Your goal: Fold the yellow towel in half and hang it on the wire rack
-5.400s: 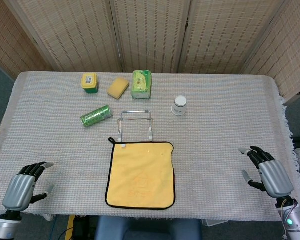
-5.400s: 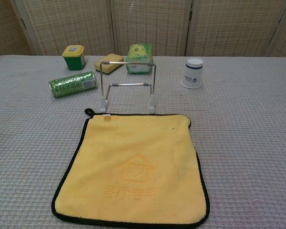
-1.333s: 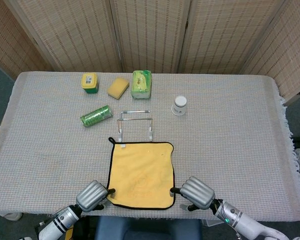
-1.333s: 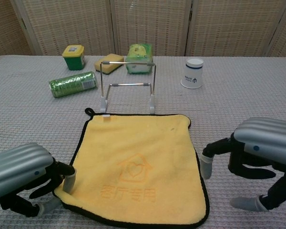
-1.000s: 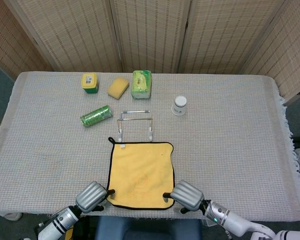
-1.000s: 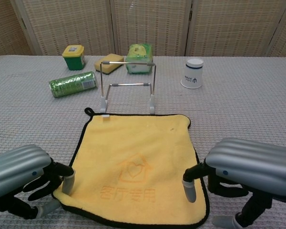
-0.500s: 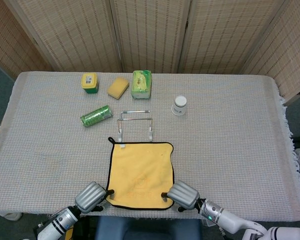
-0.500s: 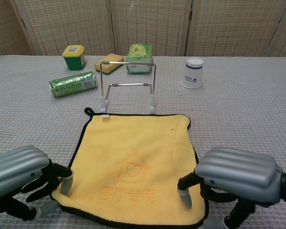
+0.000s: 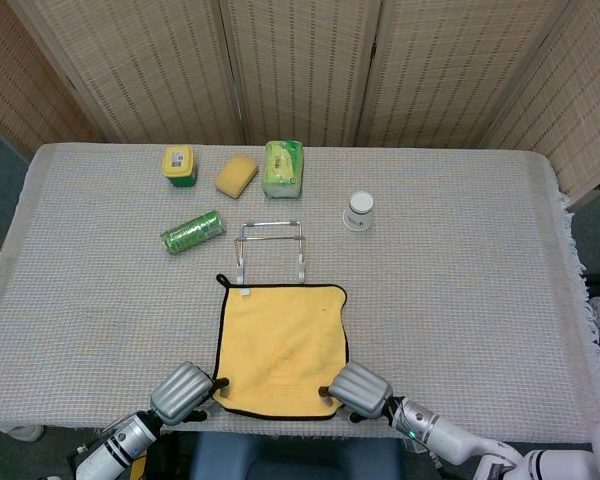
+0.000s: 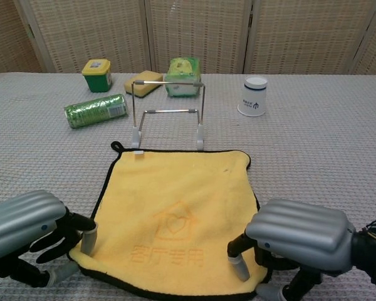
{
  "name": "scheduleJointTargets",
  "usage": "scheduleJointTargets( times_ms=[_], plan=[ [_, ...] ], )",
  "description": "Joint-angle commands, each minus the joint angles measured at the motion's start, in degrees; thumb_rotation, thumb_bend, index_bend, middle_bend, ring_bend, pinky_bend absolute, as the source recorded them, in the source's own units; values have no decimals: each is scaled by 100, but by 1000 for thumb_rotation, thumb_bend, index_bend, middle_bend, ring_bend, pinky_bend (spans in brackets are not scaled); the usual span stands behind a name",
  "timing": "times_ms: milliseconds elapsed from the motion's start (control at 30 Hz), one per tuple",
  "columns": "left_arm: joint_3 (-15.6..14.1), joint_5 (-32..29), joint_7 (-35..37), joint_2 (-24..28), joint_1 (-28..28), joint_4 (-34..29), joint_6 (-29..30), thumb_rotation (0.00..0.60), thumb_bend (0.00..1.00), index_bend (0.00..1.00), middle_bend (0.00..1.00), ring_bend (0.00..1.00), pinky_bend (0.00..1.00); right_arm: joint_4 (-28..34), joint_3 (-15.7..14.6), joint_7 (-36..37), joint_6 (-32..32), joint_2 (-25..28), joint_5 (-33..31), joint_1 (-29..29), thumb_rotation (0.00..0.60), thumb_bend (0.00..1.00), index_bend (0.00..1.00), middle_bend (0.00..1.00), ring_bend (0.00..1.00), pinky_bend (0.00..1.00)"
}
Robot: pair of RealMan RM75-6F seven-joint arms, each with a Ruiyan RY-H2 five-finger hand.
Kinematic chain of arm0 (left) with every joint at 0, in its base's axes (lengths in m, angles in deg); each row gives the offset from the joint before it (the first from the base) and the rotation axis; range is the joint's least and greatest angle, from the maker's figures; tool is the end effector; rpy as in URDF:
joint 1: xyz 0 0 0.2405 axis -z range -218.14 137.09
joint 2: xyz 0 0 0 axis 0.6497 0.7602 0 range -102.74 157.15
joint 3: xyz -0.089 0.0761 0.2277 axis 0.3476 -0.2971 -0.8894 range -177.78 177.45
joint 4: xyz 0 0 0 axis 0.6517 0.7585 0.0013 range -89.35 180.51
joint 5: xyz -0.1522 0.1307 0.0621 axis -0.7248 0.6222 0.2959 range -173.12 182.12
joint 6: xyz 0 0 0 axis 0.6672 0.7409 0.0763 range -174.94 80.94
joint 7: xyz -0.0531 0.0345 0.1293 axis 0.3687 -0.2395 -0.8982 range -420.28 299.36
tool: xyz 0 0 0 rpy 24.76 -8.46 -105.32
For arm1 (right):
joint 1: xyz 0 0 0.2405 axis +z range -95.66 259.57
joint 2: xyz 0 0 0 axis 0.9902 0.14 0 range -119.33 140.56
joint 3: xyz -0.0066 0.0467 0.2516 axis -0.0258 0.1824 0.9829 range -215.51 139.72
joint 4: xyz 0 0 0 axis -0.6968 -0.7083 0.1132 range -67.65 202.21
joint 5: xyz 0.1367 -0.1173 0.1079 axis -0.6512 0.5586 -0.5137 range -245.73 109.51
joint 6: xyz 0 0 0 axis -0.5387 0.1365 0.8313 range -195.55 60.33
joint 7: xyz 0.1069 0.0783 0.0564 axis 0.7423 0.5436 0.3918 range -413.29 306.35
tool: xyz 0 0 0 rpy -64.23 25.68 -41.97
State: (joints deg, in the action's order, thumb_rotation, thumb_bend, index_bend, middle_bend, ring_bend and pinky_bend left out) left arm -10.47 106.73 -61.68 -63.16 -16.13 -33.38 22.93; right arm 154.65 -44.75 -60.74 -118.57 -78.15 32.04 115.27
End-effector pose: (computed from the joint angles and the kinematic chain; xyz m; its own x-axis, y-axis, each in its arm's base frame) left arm -0.2167 0.1900 -0.0409 0.4437 0.3337 0.8318 0.7653 -0.6240 -0.1578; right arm -0.1742 -0.2024 -0.0663 0.6106 -0.4110 0.6769 -0.6499 -0.7485 0.1317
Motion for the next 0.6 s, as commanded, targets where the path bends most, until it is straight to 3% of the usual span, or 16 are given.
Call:
scheduleJointTargets(
  times_ms=[33,300,600],
  plan=[
    [6,-2,40,12,-4,-11,28,600,484,589,874,852,943,13,-8,16,-47,0,-13,5,600,449,535,970,1000,980],
    [123,-146,350,159,74,-184,-13,600,484,588,874,852,943,159,52,83,-292,136,-128,-25,600,475,556,970,1000,981],
    [484,-496,649,522,377,-674,-317,600,484,579,875,852,943,385,270,112,-557,270,-365,-62,600,475,567,970,1000,981]
  ],
)
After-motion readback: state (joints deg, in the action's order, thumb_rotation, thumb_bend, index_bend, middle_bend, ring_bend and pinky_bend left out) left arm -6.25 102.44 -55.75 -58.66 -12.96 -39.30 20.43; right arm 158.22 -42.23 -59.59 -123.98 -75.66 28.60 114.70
